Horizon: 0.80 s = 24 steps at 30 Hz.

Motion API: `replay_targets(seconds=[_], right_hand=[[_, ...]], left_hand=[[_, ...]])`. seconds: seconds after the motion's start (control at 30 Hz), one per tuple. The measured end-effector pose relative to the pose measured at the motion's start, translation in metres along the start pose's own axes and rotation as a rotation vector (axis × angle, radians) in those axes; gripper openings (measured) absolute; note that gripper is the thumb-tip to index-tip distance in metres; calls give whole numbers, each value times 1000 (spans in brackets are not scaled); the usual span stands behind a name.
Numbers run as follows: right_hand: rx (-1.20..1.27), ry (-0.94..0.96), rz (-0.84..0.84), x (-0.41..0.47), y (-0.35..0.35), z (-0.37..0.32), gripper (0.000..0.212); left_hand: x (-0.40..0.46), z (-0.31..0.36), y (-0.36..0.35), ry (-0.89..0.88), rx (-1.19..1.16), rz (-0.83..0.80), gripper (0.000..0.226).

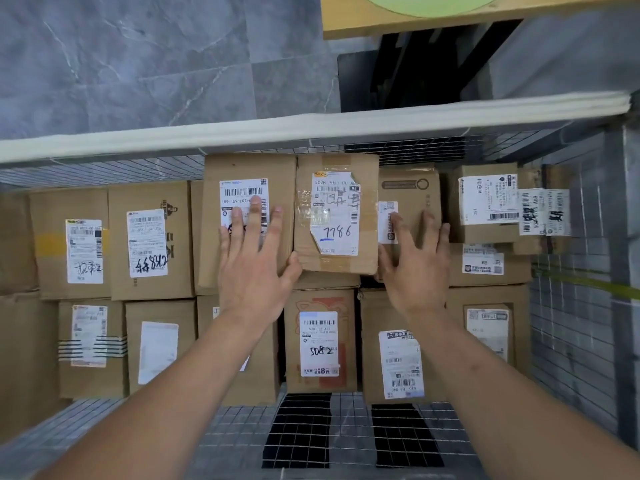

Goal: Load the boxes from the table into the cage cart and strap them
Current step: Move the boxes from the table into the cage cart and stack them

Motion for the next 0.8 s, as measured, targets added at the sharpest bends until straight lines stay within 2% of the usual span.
replay_targets(seconds=[0.2, 0.43, 0.53, 0.67, 0.8], right_hand=[[55, -11, -71, 3, -5, 2, 58], [150, -57, -158, -4, 22, -14, 55], [210, -28, -121, -24, 47, -33, 42], [202, 33, -117, -63, 92, -61, 49], [256, 44, -98, -106, 144, -86, 44]], left_hand=[[1, 1, 5, -4, 25, -9, 73], [7, -6, 42, -54, 28, -156, 81], [-2, -6, 69, -135, 57, -178, 78], [-26, 0, 119, -219, 30, -135, 66], [-57, 6, 180, -298, -12, -93, 62]])
Point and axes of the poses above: each hand's wrist, its own x-axis towards the middle knuckle, its own y-axis out of the back of the hand, z = x × y, the point moved 2 cm from there along x, towards the middle knuckle, and after that the axes turned 10 degrees about x, right-handed, at the moved point
